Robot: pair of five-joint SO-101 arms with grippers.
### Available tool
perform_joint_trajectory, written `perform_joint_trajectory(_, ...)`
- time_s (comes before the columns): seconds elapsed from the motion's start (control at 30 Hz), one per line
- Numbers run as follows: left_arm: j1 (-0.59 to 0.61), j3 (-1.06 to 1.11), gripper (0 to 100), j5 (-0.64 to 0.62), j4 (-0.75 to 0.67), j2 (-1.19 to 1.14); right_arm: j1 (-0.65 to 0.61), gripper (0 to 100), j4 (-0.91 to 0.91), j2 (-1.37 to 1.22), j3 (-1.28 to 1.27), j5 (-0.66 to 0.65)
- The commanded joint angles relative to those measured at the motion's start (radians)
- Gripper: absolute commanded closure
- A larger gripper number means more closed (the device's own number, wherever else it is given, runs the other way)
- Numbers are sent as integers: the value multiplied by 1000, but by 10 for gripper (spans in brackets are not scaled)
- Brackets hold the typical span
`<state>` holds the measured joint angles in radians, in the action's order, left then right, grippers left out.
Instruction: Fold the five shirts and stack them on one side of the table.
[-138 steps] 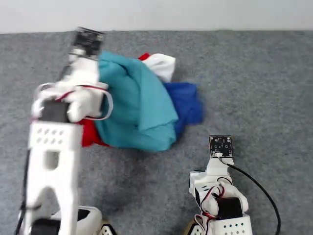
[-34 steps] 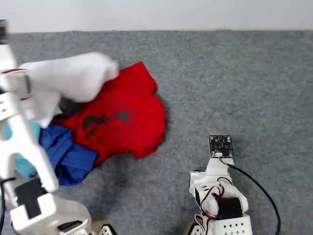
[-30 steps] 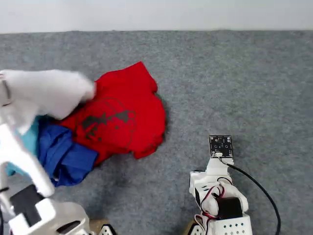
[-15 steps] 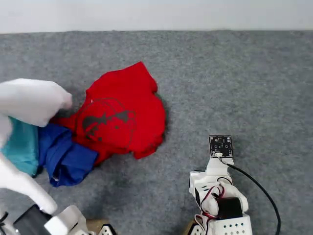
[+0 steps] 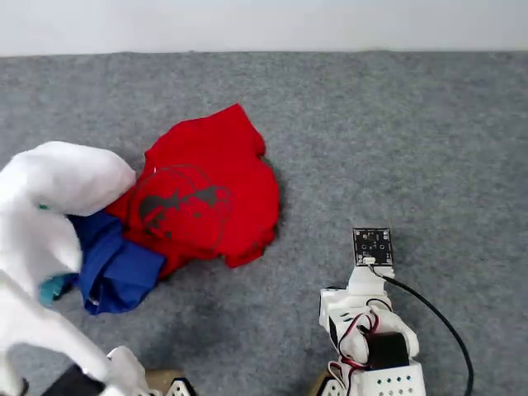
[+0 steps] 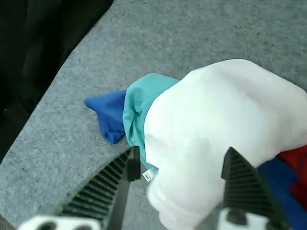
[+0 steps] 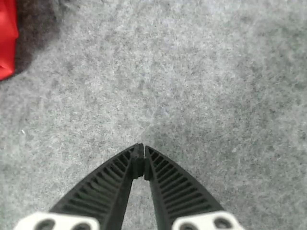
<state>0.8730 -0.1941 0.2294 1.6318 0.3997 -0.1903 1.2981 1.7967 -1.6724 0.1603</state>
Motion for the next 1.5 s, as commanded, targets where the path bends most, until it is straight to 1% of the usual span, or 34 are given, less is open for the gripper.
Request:
perform_joint_trajectory(0.0, -11, -45, 724, 8, 64, 98, 7, 990, 7, 13, -11, -8)
perform_joint_trajectory(0.1, -8, -44, 724, 8, 123, 130, 7, 990, 7, 13, -11, -8)
perform_joint_trajectory(0.23, 18, -30, 724, 6, 126, 172, 7, 990, 7, 13, -11, -8)
perform_joint_trajectory(0.33, 6, 18, 724, 12, 126, 219, 7, 990, 7, 13, -11, -8)
perform_joint_trajectory(0.4, -35, 77, 724, 31, 126, 259, 1, 990, 7, 13, -11, -8)
perform_joint_trajectory(0.57, -157, 260, 726, 29, 126, 388, -36, 990, 7, 13, -11, -6)
perform_joint_trajectory(0.7, -258, 395, 769, 28, 126, 463, -61, 989, 7, 13, -11, -5)
perform_joint_trajectory(0.93, -446, 542, 782, 18, 123, 471, -71, 989, 7, 13, -11, -8)
perform_joint_trajectory(1.03, -555, 585, 782, -20, 121, 459, -85, 987, 2, 13, -11, -8)
perform_joint_trajectory(1.1, -608, 602, 782, -49, 121, 433, -101, 987, 5, 13, -11, -9)
perform_joint_trajectory(1.2, -621, 601, 782, -89, 120, 382, -107, 987, -8, 13, -11, -9)
perform_joint_trajectory(1.27, -615, 599, 782, -87, 118, 358, -101, 987, -74, 13, -8, -28)
perform_joint_trajectory(1.3, -615, 598, 782, -87, 118, 350, -94, 987, -102, 13, -3, -71)
perform_joint_trajectory(1.4, -583, 596, 783, -87, 110, 365, -45, 987, -185, 12, 38, -259)
perform_joint_trajectory(1.47, -537, 587, 783, -87, 89, 381, -13, 987, -226, 2, 72, -269)
